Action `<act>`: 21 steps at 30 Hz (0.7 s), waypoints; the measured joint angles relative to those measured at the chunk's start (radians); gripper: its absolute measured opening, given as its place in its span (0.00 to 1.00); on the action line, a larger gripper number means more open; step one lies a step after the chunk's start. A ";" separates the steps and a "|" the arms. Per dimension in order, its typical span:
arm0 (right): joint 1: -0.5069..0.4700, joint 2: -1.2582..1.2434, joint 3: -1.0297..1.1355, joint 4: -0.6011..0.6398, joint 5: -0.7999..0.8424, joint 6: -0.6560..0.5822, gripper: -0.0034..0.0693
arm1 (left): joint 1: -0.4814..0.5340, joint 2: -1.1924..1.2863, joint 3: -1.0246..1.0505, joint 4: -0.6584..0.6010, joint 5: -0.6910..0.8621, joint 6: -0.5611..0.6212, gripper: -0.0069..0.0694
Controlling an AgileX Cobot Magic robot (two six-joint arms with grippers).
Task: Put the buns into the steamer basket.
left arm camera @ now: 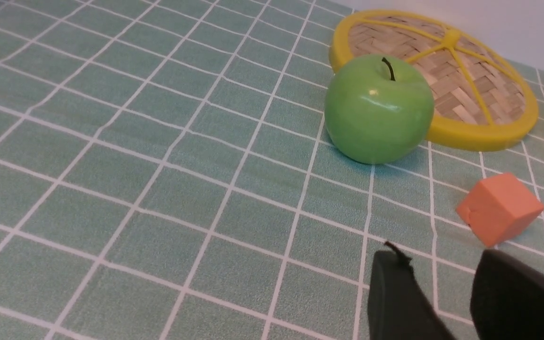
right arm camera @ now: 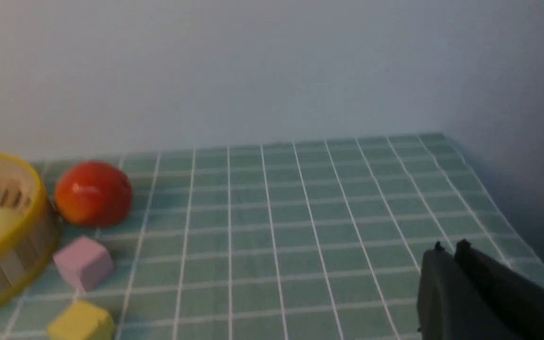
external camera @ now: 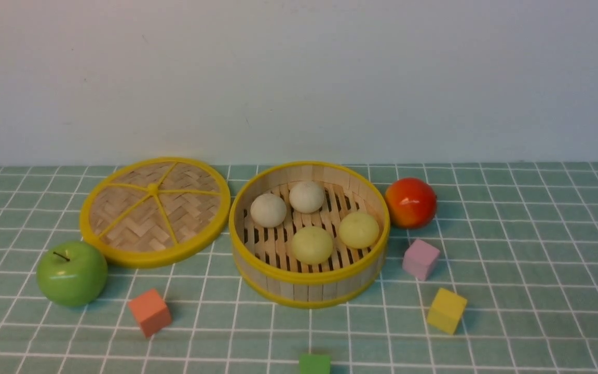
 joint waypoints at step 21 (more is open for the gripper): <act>-0.023 -0.155 0.326 0.261 -0.117 -0.226 0.12 | 0.000 0.000 0.000 0.000 0.001 0.000 0.40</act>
